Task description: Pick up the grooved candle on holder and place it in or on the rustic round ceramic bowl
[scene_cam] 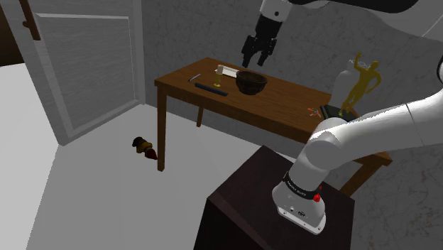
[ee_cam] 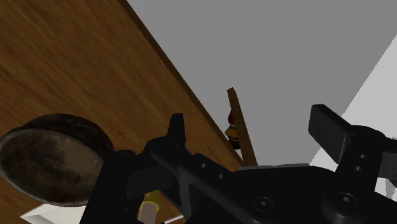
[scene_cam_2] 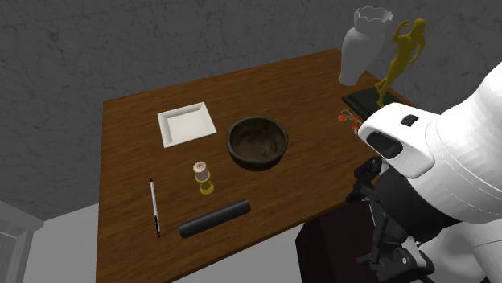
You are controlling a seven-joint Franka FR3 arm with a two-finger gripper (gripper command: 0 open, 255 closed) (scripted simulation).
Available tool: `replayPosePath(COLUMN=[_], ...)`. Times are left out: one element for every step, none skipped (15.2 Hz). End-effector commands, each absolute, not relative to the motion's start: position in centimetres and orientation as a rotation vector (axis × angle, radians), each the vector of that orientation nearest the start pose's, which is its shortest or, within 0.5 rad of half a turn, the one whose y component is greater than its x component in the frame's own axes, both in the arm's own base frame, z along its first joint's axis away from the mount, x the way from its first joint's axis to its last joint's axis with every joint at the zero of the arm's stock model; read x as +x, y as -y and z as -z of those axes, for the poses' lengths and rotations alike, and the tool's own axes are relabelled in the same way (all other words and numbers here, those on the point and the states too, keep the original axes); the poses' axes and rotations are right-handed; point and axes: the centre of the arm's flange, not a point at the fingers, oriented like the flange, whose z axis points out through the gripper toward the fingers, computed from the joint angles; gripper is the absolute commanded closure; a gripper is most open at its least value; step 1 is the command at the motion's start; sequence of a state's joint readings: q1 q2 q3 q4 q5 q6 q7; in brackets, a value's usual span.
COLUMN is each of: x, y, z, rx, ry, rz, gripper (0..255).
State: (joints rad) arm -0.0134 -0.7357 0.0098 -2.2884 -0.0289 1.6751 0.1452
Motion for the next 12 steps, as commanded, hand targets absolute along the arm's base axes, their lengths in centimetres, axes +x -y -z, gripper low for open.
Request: replayPosePath(x=[33.2, 34.4, 35.5, 36.7, 37.8, 39.0, 40.1, 41.3, 42.4, 43.6, 44.7, 45.8], y=[0.3, 1.0, 1.8, 2.5, 3.2, 4.0, 4.7, 5.5, 6.2, 7.0, 7.7, 8.4], z=[-61.7, -61.4, -61.1, -60.7, -60.4, -60.1, -59.8, -59.4, -59.1, -58.7, -58.3, -57.9], rx=[-3.153, -3.154, -3.154, -3.155, -3.155, -3.155, -3.155, -3.156, -3.156, -3.156, -3.156, -3.156], ry=[-0.236, -0.238, -0.24, -0.242, -0.244, -0.245, -0.247, -0.249, -0.251, -0.252, -0.254, -0.256], rz=[0.197, 0.186, 0.175, 0.164, 0.153, 0.142, 0.131, 0.12, 0.109, 0.098, 0.087, 0.076], gripper=[0, 0, 0, 0, 0, 0, 0, 0, 0, 0, 0, 0])
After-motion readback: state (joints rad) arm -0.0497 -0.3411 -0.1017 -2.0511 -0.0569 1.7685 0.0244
